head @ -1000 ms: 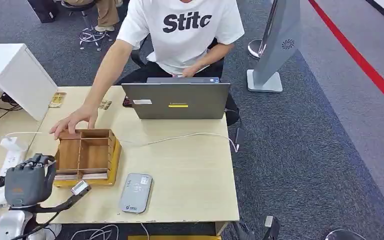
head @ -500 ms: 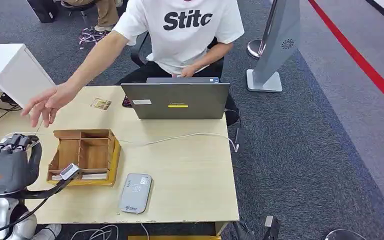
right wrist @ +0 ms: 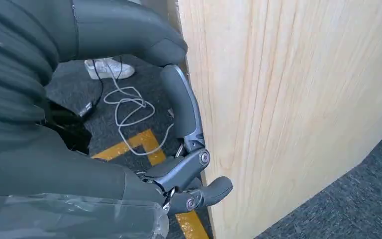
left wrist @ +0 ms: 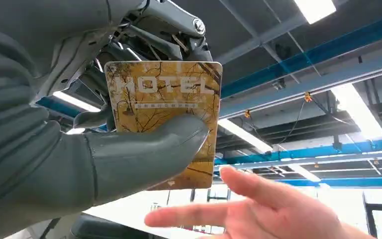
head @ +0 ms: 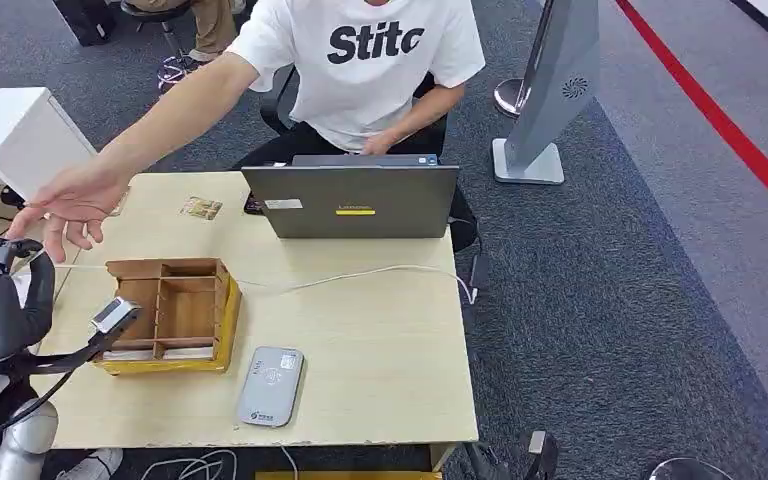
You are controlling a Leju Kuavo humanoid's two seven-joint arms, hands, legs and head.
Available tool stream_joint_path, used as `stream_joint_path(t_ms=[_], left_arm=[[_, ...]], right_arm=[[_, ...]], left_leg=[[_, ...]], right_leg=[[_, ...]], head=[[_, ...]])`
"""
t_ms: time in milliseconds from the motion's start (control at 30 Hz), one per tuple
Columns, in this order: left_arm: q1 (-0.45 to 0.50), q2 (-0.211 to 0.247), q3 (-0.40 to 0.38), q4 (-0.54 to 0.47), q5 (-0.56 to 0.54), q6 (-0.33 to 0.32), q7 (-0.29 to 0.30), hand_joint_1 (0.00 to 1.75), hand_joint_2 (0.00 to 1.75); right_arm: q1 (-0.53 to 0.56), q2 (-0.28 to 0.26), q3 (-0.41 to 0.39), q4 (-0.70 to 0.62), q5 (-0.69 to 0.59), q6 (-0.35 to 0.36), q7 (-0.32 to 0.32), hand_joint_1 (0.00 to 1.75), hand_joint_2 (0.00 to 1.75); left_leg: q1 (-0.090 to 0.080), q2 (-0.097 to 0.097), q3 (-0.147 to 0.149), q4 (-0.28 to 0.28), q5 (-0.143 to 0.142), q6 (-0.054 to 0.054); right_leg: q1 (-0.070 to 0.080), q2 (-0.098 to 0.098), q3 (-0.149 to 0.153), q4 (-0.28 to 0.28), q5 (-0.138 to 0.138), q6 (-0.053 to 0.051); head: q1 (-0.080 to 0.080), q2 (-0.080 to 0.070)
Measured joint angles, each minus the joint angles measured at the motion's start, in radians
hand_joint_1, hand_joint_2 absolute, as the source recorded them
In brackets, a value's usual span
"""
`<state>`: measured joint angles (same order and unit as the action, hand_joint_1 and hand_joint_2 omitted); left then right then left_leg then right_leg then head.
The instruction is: Pass the card to the sensor for recognition and then transmit it.
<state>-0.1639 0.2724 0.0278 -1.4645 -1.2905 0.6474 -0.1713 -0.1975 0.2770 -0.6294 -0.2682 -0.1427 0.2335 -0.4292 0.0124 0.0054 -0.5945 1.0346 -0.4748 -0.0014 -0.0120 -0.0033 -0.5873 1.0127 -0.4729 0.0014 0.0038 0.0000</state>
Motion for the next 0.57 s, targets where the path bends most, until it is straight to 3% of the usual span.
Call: stream_joint_path(t_ms=[567], left_arm=[[0.000, 0.000, 0.002, 0.000, 0.004, 0.003, -0.007, 1.75, 1.75]], right_arm=[[0.001, 0.000, 0.000, 0.000, -0.002, 0.001, -0.003, 0.00, 1.75]], left_leg=[[0.000, 0.000, 0.000, 0.000, 0.000, 0.000]], right_leg=[[0.000, 0.000, 0.000, 0.000, 0.000, 0.000]], head=[[0.000, 0.000]])
